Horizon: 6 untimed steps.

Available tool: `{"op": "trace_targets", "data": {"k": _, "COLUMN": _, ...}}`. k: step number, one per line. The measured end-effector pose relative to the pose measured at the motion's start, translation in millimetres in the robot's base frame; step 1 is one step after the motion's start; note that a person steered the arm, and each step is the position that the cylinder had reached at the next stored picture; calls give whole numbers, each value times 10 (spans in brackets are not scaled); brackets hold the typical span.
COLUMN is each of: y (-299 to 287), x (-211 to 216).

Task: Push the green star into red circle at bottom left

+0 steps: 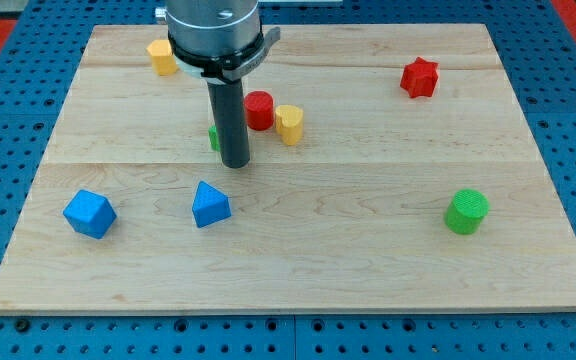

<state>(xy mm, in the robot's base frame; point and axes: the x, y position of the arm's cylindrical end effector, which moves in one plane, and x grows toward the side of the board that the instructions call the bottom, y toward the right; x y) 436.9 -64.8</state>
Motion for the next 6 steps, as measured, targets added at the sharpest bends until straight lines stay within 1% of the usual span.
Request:
{"op": "trace_targets", "data": {"k": 1, "y": -38, "x": 132}}
{"op": "trace_targets", "data": {"k": 2, "y": -346, "x": 224}}
{"op": "trace_targets", "data": {"k": 3, "y": -866, "x": 9}}
{"op": "trace_targets", "data": {"k": 4, "y": -552, "x": -117}}
{"op": "trace_targets", "data": {"k": 5, "y": -353, "x": -128}}
{"op": "trace_targets", "data": {"k": 6, "y": -336, "x": -129}}
